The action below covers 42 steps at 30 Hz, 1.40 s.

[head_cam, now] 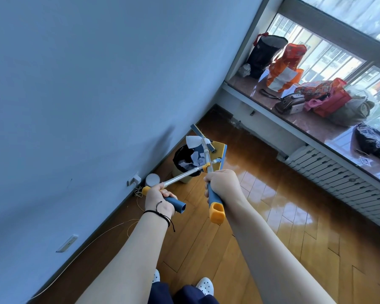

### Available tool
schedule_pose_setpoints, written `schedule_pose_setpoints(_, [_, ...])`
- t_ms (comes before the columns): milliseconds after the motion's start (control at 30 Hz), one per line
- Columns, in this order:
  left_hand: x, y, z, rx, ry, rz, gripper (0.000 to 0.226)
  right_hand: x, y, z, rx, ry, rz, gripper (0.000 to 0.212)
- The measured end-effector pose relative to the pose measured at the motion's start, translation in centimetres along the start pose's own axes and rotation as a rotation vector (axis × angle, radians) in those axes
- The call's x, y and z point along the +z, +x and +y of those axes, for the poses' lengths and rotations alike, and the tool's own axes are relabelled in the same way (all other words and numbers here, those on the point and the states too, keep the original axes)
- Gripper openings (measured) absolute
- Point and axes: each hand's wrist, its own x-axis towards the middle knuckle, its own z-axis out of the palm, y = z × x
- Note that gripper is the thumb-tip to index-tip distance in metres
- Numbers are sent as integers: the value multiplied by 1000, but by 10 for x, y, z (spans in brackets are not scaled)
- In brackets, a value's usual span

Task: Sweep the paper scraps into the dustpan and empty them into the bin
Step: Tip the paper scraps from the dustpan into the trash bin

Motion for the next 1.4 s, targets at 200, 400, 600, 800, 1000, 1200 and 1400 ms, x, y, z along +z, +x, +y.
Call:
schedule_pose_setpoints(200, [-5, -1, -6, -12, -76, -7, 40, -5, -6, 0, 24, 59, -29, 4])
schedule_pose_setpoints(400, [-18, 0, -6, -45, -177, -27, 43, -11, -17, -1, 22, 93, -52, 10])
schedule_pose_setpoints(600, [-25, 5, -5, -33, -268, -36, 45, -9, -25, -5, -9, 63, -39, 4])
schedule_pose_setpoints(800, [-26, 7, -2, -38, -333, -24, 44, -7, -26, -1, -34, 49, -5, 24])
schedule_pose_setpoints(1000, [-27, 12, 2, -55, -379, -24, 41, -2, -30, -2, -71, 7, -12, 21])
schedule_pose_setpoints(1200, [-31, 10, 3, -65, -388, -28, 39, 5, -29, -3, -83, 6, -12, 22])
schedule_pose_setpoints(1400, [-34, 13, 4, -71, -395, -30, 42, 10, -28, -4, -68, 29, -19, 24])
